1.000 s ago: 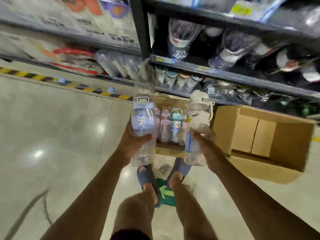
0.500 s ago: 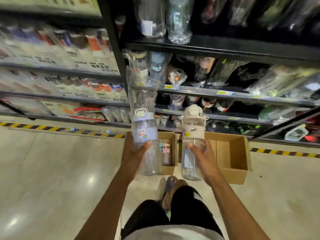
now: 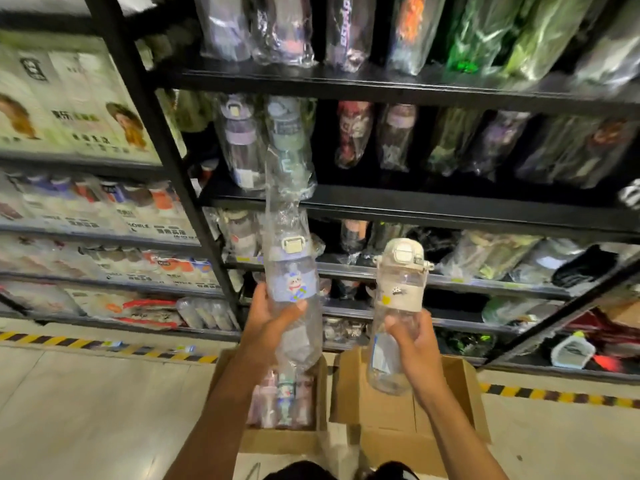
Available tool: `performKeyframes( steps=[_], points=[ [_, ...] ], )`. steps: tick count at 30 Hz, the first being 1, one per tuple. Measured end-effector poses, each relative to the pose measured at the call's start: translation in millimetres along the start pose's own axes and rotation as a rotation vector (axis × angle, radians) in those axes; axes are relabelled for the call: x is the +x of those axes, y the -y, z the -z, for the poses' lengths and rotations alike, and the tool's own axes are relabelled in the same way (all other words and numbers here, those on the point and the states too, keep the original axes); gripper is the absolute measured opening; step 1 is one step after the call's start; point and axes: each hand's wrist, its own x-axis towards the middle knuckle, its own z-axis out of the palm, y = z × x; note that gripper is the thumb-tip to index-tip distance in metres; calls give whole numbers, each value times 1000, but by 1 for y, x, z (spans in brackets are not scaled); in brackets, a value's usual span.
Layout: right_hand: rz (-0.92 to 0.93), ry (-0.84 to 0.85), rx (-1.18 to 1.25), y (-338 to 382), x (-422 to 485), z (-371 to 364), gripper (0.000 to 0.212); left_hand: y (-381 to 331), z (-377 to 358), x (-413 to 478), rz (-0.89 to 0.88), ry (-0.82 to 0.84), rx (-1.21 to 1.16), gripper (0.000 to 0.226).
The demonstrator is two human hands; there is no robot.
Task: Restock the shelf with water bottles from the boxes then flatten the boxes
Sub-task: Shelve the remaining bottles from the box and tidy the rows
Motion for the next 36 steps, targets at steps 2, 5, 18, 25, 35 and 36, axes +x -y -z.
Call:
performKeyframes(
  steps=[2,5,18,25,35,36],
  points=[
    [43,-4,-24,14,35,19,47,-11,-29,23,-33,6,31,56],
    [106,-16,-68,38,83,39,59,-28,-60,63,-84,45,140,66],
    [276,-141,23,111,272,29,44,-73,-126,243,-306,93,300,56],
    [285,-110,30,122,326,17,39,-76,-132,304,-376,142,312,49],
    [259,-110,-48,108,371,9,56,-62,-135,354,-300,86,322,52],
    [260,-93,-49,108,374,11,58,-59,-135,358,-304,83,336,49]
  ],
)
